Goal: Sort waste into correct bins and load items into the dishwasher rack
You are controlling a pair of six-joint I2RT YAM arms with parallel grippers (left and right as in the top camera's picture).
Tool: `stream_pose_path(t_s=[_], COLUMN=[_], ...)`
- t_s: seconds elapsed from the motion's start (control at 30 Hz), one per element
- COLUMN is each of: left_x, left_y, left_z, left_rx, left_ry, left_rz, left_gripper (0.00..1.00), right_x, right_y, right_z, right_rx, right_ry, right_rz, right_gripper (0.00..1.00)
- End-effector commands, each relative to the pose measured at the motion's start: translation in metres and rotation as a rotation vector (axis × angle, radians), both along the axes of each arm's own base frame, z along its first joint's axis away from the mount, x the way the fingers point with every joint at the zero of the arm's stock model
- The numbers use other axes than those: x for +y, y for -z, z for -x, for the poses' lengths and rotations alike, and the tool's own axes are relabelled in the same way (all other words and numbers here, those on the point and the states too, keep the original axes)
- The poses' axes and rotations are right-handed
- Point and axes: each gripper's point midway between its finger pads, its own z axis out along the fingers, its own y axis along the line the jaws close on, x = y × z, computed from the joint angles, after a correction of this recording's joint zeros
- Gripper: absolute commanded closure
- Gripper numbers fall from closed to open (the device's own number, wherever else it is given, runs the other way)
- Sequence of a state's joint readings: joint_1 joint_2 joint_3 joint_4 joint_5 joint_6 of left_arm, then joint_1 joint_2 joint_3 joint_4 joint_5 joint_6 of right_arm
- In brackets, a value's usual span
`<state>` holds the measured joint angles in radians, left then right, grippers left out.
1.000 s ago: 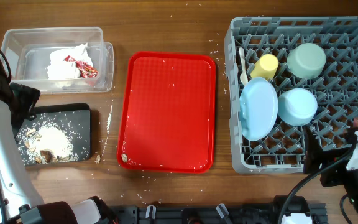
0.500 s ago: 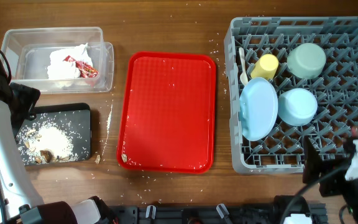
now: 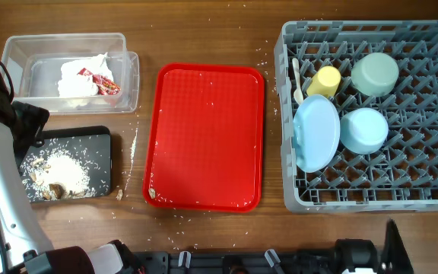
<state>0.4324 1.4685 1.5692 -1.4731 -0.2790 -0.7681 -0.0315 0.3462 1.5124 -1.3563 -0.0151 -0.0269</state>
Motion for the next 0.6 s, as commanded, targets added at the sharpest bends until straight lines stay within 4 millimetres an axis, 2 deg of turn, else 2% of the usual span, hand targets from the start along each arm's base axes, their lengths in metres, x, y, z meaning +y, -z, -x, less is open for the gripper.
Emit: stream_pose_path(t_s=[0.0, 0.07, 0.33, 0.47, 0.57], left_x=[0.002, 0.002, 0.002, 0.002, 0.002], left_y=[-0.001, -0.001, -0.001, -0.001, -0.001], left_z=[0.0, 0.0, 0.0, 0.0, 0.0], left_rx=[-0.003, -0.003, -0.003, -0.003, -0.003], left_ry=[-0.004, -0.004, -0.004, -0.004, -0.004], left_rz=[-0.004, -0.004, -0.004, -0.004, -0.004], left_gripper=[0.0, 0.0, 0.0, 0.0, 0.0], right_x=[-0.005, -0.009, -0.014, -0.012, -0.008], right_y=[-0.005, -0.005, -0.011, -0.016, -0.007], right_z=[0.02, 0.025, 0.033, 0.052, 0.052], right_rx=[-0.084, -0.101, -0.155, -0.27, -0.336], right_ry=[0.05, 0.081, 0.101, 0.082, 0.072], right_rz=[-0.151, -0.202, -0.168, -0.171, -0.171], right_gripper=[0.0, 0.0, 0.0, 0.0, 0.0])
